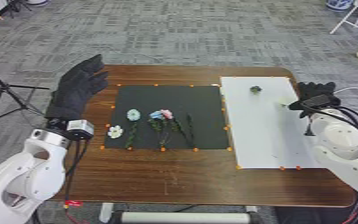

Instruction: Arrange flowers

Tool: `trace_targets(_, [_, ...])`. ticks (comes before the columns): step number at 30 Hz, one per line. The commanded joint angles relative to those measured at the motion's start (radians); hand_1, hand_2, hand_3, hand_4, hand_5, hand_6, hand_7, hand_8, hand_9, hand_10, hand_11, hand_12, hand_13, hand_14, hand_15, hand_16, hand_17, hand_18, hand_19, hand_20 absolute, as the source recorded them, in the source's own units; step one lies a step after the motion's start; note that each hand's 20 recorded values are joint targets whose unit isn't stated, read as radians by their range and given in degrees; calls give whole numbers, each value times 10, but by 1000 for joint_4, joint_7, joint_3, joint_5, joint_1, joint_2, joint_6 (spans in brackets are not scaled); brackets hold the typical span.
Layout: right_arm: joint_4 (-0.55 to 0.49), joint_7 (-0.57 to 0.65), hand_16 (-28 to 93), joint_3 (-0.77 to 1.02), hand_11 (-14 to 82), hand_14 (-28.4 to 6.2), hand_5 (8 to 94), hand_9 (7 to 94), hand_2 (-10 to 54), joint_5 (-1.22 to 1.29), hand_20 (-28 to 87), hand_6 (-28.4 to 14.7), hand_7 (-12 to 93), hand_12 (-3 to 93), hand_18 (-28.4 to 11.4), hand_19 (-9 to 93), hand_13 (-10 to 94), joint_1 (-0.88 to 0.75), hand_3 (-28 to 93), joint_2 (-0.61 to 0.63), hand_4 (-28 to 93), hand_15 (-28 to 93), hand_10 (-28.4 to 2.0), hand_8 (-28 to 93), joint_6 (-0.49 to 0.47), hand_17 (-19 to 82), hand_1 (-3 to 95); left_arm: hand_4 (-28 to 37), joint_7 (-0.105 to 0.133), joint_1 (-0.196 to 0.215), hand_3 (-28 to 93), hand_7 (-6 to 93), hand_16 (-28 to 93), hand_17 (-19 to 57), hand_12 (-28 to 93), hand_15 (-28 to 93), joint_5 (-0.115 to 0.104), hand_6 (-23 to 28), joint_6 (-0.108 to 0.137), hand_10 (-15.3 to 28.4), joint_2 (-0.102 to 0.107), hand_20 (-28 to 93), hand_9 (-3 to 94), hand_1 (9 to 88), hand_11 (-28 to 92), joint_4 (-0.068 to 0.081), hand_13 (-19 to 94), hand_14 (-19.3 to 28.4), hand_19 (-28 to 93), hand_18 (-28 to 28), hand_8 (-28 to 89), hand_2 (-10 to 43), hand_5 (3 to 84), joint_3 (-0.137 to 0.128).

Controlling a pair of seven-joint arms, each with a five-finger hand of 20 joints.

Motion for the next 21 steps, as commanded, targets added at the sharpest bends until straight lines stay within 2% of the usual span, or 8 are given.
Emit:
trace_targets(1, [55, -37, 175, -68, 252, -102, 373, 434, -95, 8, 470, -42, 229, 218, -199, 691, 427, 86, 851, -58, -283, 616, -115, -110, -71, 150, 239, -220, 1, -2, 669, 186, 28, -79, 190, 246, -14, 30, -11, 116, -30, 97, 200, 288, 206, 0, 166, 154, 380, 179, -87, -55, 283, -14])
trace_targets(3, [72, -46, 175, -86, 258, -100, 384, 443, -95, 5, 470, -40, 233, 217, -198, 692, 432, 100, 853, -70, -283, 612, -112, -113, -73, 153, 241, -220, 12, 11, 670, 186, 28, -79, 190, 246, -30, 30, -14, 116, -32, 97, 200, 287, 207, -4, 166, 154, 380, 179, -87, -55, 283, -24])
trace_targets(5, [89, -47, 177, -106, 264, -98, 399, 455, -95, 4, 470, -32, 244, 215, -197, 693, 441, 111, 854, -80, -283, 605, -106, -117, -40, 157, 244, -221, 11, 27, 670, 185, 28, -79, 190, 247, -22, 31, -7, 116, -34, 97, 200, 287, 208, -7, 166, 154, 380, 179, -87, -55, 283, -37])
trace_targets(9, [121, -71, 191, -160, 300, -84, 457, 522, -95, -26, 475, -13, 289, 211, -193, 708, 488, 141, 863, -102, -282, 600, -92, -136, 47, 178, 271, -222, 23, 83, 669, 186, 28, -79, 189, 247, -37, 30, 10, 116, -33, 97, 200, 288, 208, -17, 166, 154, 380, 179, -88, -54, 283, -82])
trace_targets(12, [140, -98, 214, -199, 332, -69, 507, 583, -95, -28, 473, 16, 342, 220, -184, 727, 552, 169, 859, -124, -281, 618, -91, -165, 103, 214, 328, -223, 46, 144, 669, 187, 27, -79, 188, 246, -75, 30, 21, 116, -45, 97, 200, 288, 209, -28, 166, 153, 380, 179, -88, -54, 282, -130])
trace_targets(14, [151, -110, 241, -219, 278, -56, 556, 677, -95, -39, 459, 26, 407, 325, -177, 749, 630, 180, 803, -138, -282, 631, -74, -61, 161, 261, 400, -222, 58, 181, 671, 188, 28, -78, 188, 247, -83, 30, 35, 116, -56, 97, 200, 287, 209, -37, 166, 153, 380, 179, -89, -55, 282, -159])
trace_targets(17, [146, -130, 265, -234, 237, -48, 638, 790, -83, -42, 463, 37, 473, 436, -178, 786, 696, 184, 770, -149, -282, 649, -60, -12, 253, 305, 462, -222, 69, 233, 671, 189, 28, -78, 188, 247, -82, 29, 50, 116, -73, 97, 200, 286, 210, -52, 167, 154, 380, 179, -89, -55, 283, -199])
trace_targets(21, [86, -158, 278, -215, 269, -49, 685, 821, -78, -42, 476, 38, 484, 459, -184, 815, 722, 172, 789, -150, -283, 678, -61, 4, 306, 324, 478, -223, 77, 287, 672, 190, 28, -77, 187, 247, -76, 30, 59, 117, -83, 97, 201, 286, 212, -72, 168, 154, 379, 179, -90, -56, 285, -239])
